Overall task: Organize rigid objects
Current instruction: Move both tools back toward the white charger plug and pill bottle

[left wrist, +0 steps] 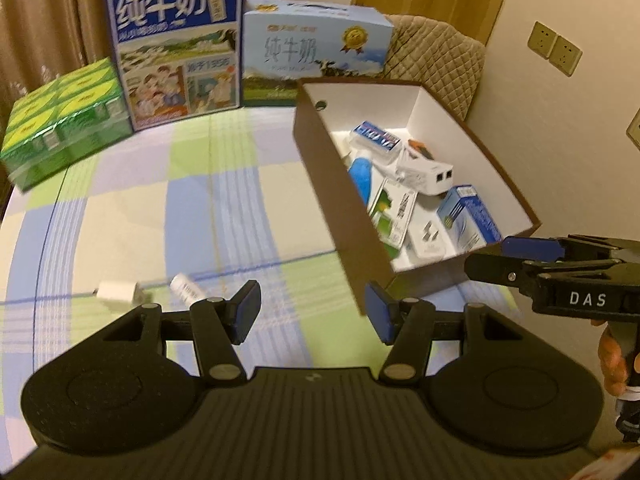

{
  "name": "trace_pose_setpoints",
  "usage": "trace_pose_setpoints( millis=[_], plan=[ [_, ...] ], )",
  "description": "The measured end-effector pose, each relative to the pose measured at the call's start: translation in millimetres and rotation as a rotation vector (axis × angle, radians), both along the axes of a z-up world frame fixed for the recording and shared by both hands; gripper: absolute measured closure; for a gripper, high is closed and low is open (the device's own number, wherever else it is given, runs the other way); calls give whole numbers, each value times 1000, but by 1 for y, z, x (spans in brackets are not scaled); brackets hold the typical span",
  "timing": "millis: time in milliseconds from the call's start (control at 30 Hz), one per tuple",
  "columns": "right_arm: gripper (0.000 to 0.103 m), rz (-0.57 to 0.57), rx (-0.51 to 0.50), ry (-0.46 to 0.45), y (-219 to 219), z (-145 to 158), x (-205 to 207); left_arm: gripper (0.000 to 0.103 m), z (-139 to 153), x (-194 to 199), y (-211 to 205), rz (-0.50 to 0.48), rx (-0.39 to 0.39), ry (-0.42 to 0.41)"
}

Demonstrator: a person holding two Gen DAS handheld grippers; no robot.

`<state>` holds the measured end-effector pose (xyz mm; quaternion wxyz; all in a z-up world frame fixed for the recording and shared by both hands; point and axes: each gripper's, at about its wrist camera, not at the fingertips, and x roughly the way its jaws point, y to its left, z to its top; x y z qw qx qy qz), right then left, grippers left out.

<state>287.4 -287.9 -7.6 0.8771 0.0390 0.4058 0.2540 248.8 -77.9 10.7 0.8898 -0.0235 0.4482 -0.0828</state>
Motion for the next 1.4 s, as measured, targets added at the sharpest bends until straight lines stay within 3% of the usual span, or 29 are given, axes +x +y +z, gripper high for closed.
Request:
trace_pose_setpoints(
  millis=[667,1400],
  plan=[
    [39,170,-39,116,87,-44,-52,50,-35,-58,81,110,-30,113],
    [40,225,-98,160,144,-72,-48,50,-57,-54,131,189,-21,159]
  ],
)
